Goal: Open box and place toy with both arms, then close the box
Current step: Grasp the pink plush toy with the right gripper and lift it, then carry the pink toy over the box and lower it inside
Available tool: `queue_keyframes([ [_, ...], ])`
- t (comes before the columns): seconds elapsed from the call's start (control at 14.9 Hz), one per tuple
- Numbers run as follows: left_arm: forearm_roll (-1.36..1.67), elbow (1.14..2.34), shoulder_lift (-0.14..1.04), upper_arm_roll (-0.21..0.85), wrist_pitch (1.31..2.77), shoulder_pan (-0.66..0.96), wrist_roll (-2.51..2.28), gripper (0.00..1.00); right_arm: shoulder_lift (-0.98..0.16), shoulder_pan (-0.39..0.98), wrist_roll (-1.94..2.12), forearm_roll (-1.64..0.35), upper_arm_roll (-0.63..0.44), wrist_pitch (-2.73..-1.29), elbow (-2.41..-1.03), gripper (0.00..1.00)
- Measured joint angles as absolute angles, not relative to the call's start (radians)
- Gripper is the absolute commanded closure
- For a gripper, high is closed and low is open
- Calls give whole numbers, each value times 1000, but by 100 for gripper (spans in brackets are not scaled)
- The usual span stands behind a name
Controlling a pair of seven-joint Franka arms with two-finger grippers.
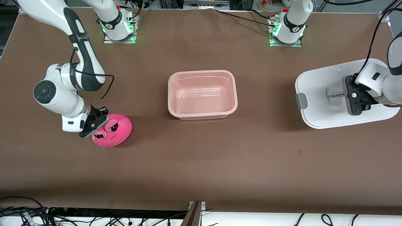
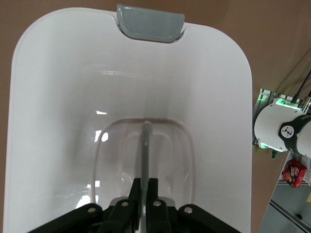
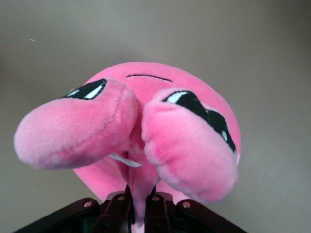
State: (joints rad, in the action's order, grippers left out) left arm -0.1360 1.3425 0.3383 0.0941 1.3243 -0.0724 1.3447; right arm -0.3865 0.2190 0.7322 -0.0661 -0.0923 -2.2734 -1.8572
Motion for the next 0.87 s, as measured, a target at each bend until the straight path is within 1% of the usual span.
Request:
queue_keyframes([
  [0.33,-136,1342,338,96,1324,-72,1346,100,-371,345,995,-65,-83,-2054,-1666,100],
  [0.47,-136,1342,338,97,1324,-72,1349,100,-368,384,1082,-55,-70,-2013,-1612,100],
  [0.6,-136,1343,338,98,1324,-73,1350,100,-369,443,1115,0,-63,-1979,-1571,100],
  [0.87,-136,1342,338,98,1324,-73,1352,100,-369,625,1111,80,-58,-1881,-1503,100],
])
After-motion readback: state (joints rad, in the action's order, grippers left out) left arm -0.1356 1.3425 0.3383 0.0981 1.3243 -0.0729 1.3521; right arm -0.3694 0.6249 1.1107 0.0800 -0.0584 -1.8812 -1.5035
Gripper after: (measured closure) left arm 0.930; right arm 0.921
